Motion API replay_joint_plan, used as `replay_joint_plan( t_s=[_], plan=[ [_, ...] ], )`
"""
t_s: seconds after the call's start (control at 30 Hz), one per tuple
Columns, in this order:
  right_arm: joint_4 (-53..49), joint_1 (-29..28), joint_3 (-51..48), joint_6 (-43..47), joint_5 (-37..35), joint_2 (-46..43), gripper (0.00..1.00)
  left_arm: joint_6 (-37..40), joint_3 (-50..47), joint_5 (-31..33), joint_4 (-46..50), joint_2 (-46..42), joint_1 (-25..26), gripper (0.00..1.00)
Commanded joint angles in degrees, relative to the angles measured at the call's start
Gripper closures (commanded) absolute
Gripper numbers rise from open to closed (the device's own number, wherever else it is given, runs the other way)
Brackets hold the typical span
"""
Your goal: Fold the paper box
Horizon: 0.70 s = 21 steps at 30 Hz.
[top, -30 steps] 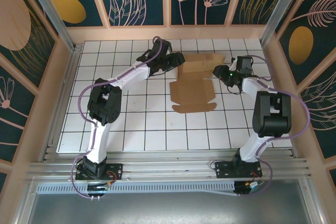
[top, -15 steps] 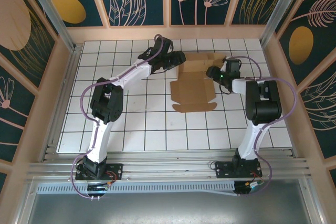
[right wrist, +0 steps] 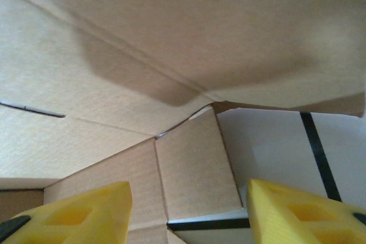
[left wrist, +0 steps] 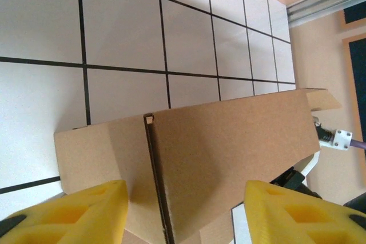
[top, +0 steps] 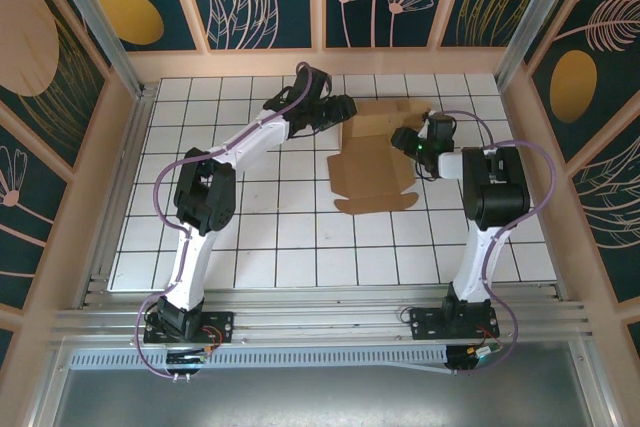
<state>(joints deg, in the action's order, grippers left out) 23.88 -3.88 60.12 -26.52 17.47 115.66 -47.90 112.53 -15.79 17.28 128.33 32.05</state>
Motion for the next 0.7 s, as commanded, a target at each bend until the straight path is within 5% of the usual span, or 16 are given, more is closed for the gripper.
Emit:
replay_joint_plan(
  t_s=[0.0,0.33,0.67],
  plan=[
    [3.28,-0.51,1.01,-1.6,-2.89,2.01,0.45,0.81,1.51,2.17,2.91,1.26,-1.25,0.4],
    [3.04,-1.02,2.84,-1.43,-3.15,4.57,0.53,-1.54,4.64,-3.61,0.25,5.56,-2.36,0.3],
    [2.83,-1.37,4.22,-1.34,-1.67,4.87,0.67,-2.04,5.09,-6.79,0.04,7.99,-2.35,0.51]
  ],
)
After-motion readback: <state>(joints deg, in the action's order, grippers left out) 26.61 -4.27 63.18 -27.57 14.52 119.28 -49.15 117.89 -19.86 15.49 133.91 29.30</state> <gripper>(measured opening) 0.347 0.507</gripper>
